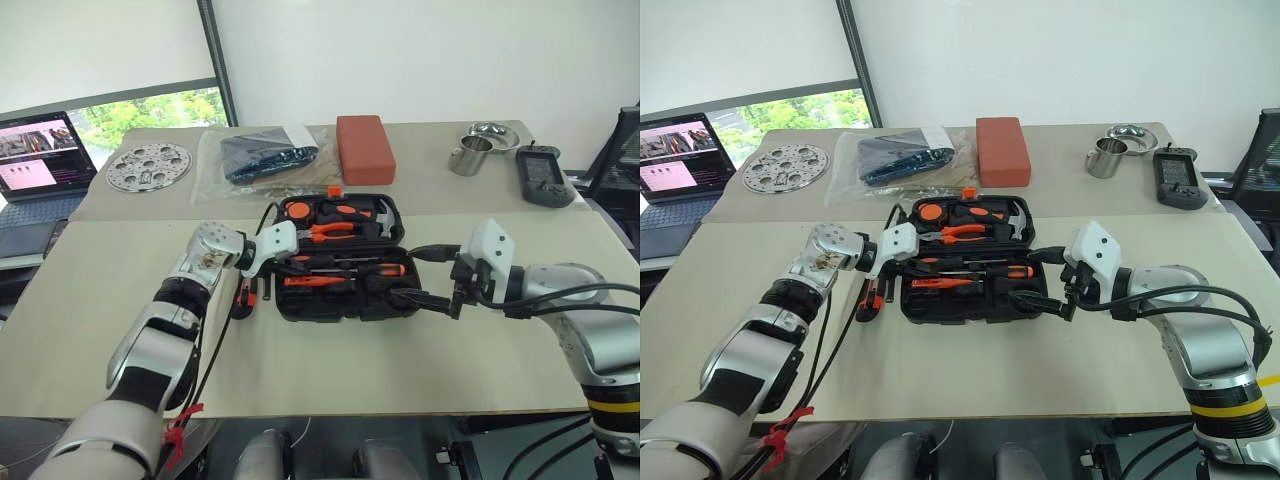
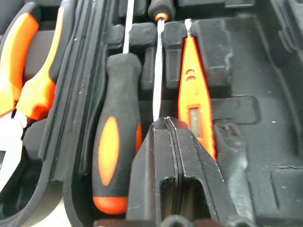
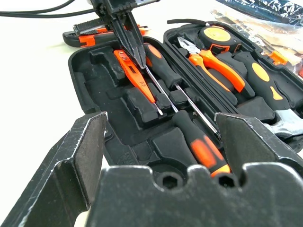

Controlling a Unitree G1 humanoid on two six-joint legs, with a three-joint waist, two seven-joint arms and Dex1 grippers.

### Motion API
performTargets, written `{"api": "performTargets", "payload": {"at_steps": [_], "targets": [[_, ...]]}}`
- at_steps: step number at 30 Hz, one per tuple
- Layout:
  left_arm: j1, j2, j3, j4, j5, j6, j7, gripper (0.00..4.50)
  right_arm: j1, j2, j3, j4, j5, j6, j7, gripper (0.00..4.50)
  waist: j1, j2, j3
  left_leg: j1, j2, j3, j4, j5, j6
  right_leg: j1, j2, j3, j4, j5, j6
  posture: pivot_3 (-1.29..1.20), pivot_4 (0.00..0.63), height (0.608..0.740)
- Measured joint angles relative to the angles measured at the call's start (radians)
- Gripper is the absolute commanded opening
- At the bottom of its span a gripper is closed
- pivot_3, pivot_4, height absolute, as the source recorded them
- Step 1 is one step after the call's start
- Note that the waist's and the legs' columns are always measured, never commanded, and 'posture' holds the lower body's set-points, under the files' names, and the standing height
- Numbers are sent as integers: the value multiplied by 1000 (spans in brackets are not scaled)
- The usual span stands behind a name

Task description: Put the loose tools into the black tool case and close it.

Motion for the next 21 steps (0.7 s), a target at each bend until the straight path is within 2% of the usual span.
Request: {"api": "performTargets", "payload": {"at_steps": [12,15,20,21], "targets": [[24,-2,42,-36,-30,-24,-48,39,-2,0,0,0,0,0,1,4199,0,0,0,-2,0,0,0,0,0,-1,0,0,0,0,0,0,150,740],[38,13,62,-117,-55,1,-68,39,-19,0,4,2,0,0,6,4199,-1,0,0,-4,0,0,0,1,-1,-4,0,0,0,0,0,0,150,740],[70,98,135,-356,-124,126,-53,39,-37,16,24,11,0,0,12,4199,-3,1,0,-4,1,0,0,1,-1,-5,0,0,1,0,0,0,150,740],[100,119,151,-423,-136,173,-29,273,-46,27,29,13,2,0,11,4199,-4,1,-1,-4,1,0,0,1,-1,-5,0,1,1,0,0,0,150,740]]}}
